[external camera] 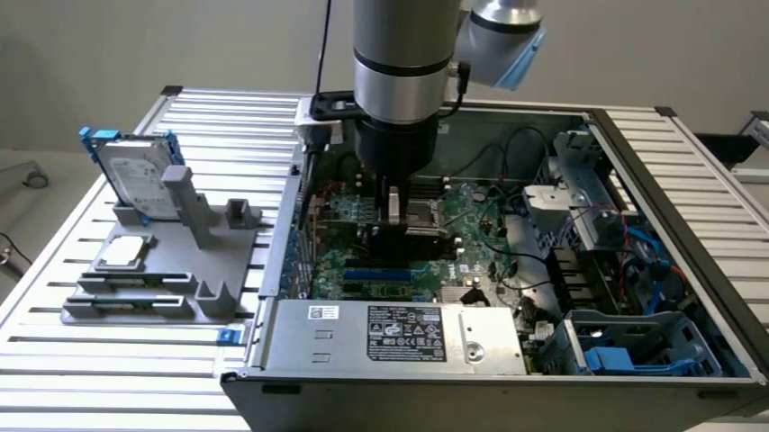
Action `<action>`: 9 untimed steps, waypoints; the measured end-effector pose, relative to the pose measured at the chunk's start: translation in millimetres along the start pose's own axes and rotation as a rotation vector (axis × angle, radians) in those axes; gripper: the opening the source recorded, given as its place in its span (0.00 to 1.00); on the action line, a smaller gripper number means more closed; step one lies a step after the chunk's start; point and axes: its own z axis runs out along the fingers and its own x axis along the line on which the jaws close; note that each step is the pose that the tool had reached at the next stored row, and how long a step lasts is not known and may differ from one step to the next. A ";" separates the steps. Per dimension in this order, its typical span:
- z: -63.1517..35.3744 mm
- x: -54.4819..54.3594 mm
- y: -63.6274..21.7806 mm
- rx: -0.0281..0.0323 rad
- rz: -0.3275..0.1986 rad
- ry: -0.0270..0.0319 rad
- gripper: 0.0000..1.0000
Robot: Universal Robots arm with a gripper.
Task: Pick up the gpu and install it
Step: 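Insert the gpu into the slot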
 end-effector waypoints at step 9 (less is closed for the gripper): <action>2.0 5.2 1.3 0.0000 0.001 0.0001 0.26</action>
